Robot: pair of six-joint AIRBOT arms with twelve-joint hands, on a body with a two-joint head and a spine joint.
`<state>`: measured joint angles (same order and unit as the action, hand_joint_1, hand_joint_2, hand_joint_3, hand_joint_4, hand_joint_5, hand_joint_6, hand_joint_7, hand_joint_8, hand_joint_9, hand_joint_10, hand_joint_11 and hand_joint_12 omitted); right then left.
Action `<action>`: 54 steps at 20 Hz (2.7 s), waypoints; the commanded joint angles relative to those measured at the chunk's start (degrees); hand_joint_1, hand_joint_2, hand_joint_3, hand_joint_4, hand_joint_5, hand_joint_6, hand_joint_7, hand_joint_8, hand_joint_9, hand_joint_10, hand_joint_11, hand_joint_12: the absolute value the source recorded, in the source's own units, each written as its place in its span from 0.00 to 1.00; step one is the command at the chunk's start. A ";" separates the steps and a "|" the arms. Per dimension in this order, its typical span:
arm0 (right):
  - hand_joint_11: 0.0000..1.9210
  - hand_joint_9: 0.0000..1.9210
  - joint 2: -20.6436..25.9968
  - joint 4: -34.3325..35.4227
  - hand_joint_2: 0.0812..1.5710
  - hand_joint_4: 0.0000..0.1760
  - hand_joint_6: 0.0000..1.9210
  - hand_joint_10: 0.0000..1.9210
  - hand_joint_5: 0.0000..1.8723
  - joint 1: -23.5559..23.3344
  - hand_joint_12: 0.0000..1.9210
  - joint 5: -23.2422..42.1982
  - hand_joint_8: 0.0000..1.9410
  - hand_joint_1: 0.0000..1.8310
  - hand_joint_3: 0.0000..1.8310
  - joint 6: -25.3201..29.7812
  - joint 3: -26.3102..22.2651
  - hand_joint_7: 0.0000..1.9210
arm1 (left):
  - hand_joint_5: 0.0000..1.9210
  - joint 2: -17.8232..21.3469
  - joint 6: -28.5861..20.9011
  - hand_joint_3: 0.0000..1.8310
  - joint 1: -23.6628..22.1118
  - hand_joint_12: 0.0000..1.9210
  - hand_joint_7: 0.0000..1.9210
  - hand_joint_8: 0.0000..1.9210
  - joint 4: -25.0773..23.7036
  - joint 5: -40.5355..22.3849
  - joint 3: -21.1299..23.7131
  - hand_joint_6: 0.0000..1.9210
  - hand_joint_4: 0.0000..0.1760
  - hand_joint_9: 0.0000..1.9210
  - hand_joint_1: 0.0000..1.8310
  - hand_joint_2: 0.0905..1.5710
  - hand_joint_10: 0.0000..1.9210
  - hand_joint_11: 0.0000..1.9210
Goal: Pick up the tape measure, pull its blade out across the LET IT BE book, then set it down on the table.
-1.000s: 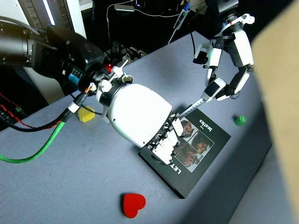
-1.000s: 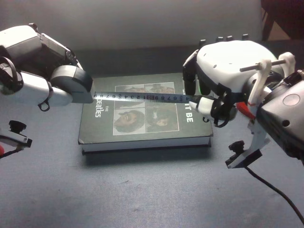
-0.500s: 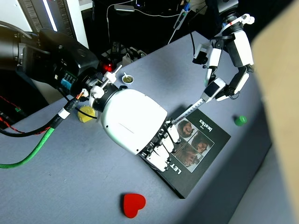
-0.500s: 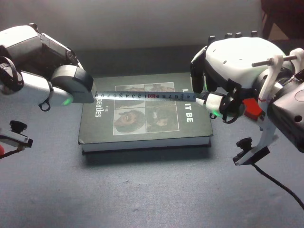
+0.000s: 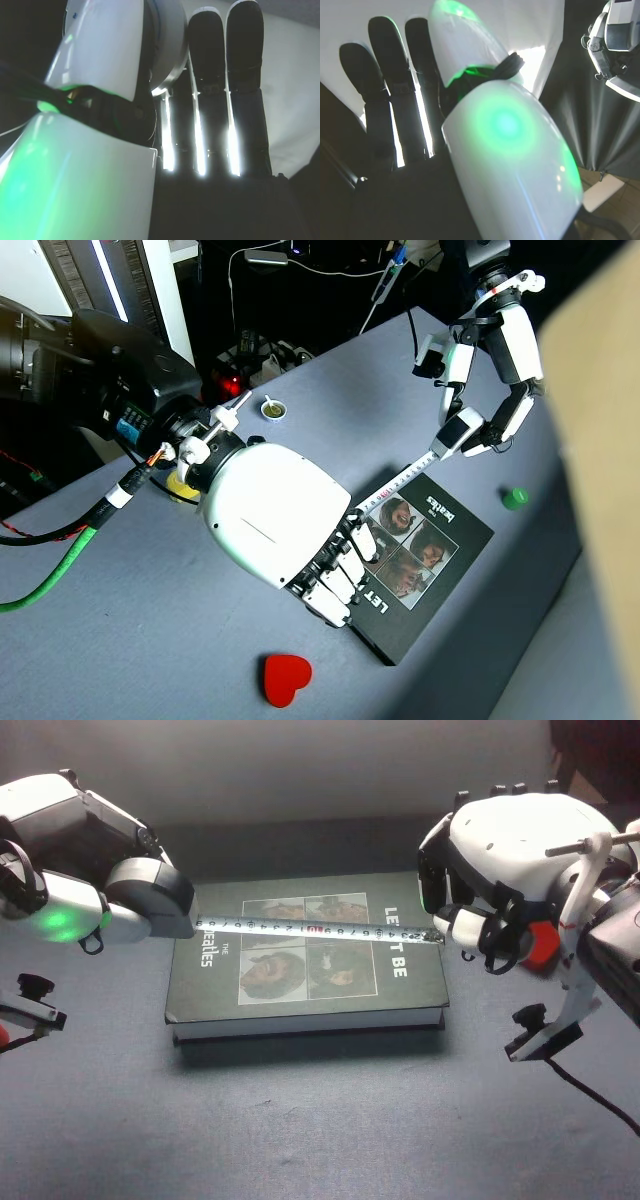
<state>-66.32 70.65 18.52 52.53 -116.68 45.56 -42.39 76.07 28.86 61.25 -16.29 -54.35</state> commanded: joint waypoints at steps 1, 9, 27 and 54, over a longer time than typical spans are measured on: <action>0.30 0.39 0.18 -6.01 0.74 0.16 0.62 0.51 0.46 -0.24 0.76 3.74 0.62 0.64 0.00 0.81 -0.11 0.44 | 0.48 0.07 -0.53 0.00 -0.76 0.57 0.49 0.49 -0.74 -4.33 -0.23 0.51 0.00 0.51 0.75 0.69 0.61 0.45; 0.26 0.36 -0.07 -6.89 0.78 0.00 0.71 0.49 0.34 -0.45 0.75 4.14 0.68 0.65 0.00 0.96 -2.26 0.45 | 0.48 0.03 -0.84 0.00 -0.89 0.57 0.49 0.49 -0.73 -4.65 -0.30 0.51 0.00 0.51 0.75 0.69 0.62 0.45; 0.12 0.30 -3.12 -5.95 0.72 0.00 0.00 0.19 0.32 0.11 0.66 4.94 0.01 0.57 0.00 -0.76 -1.27 0.40 | 0.48 -0.16 -0.99 0.00 -0.89 0.57 0.48 0.50 0.74 -6.83 -0.06 0.51 0.00 0.51 0.75 0.69 0.61 0.46; 0.22 0.37 -5.05 -5.35 0.75 0.00 0.66 0.35 0.39 -0.61 0.73 5.36 0.58 0.64 0.00 -0.77 0.73 0.46 | 0.47 -0.16 -1.03 0.00 -0.80 0.58 0.48 0.50 0.88 -7.31 0.10 0.52 0.00 0.51 0.75 0.69 0.62 0.45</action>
<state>-71.55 69.82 18.70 54.65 -117.56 46.39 -42.48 75.75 28.84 62.87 -18.92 -54.33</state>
